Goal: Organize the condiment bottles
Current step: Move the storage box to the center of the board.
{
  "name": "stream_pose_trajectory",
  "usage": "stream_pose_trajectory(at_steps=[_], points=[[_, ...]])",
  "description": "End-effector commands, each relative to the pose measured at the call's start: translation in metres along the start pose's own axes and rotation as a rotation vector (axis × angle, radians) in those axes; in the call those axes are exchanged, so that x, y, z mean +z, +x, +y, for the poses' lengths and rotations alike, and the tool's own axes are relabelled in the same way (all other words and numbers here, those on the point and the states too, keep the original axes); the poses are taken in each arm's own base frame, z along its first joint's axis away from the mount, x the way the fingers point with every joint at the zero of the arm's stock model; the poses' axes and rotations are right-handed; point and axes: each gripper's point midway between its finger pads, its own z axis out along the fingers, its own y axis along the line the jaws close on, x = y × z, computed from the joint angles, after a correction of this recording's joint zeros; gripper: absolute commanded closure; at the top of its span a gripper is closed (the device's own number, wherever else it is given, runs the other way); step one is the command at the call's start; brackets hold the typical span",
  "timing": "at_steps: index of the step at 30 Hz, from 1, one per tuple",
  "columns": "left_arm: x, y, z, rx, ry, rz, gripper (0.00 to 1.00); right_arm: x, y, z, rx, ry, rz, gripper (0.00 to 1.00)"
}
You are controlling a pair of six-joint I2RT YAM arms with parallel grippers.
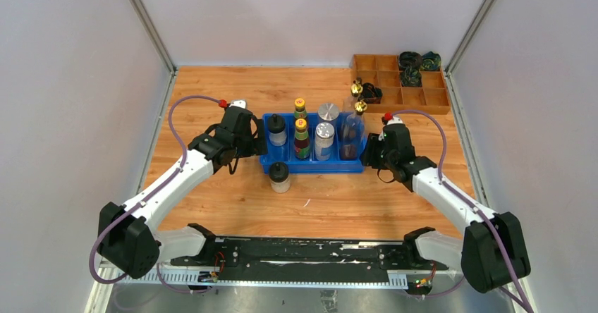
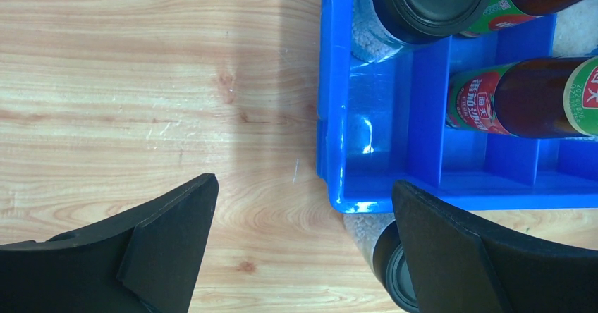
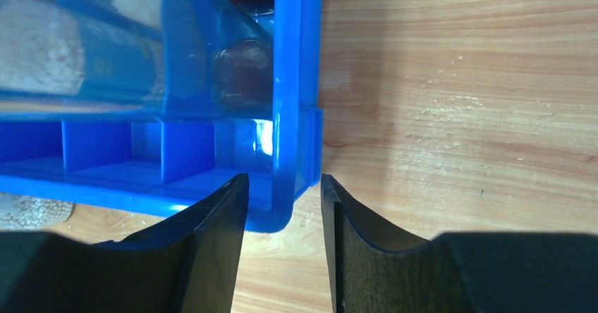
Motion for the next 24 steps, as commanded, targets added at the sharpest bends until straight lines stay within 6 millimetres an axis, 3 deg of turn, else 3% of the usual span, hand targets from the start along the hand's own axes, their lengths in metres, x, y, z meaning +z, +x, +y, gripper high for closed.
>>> stream_pose_trajectory(at_steps=[1,4,13,17,24], points=[[0.001,-0.008,0.0,-0.003,-0.009,-0.028,0.0,0.007,0.003,-0.012,-0.01,0.029,0.033,0.54],[0.002,-0.008,0.001,0.0,-0.013,-0.026,0.0,0.008,0.001,-0.012,-0.015,0.03,0.033,0.58],[0.009,-0.003,0.001,-0.005,-0.026,-0.014,0.0,0.003,-0.002,-0.019,-0.028,0.054,0.025,0.94],[0.01,-0.002,0.001,-0.007,-0.024,-0.013,0.0,0.003,0.0,-0.023,-0.03,0.071,0.029,1.0],[0.012,0.0,0.002,-0.009,-0.027,-0.008,0.0,-0.002,-0.001,-0.045,-0.044,0.192,0.021,1.0]])
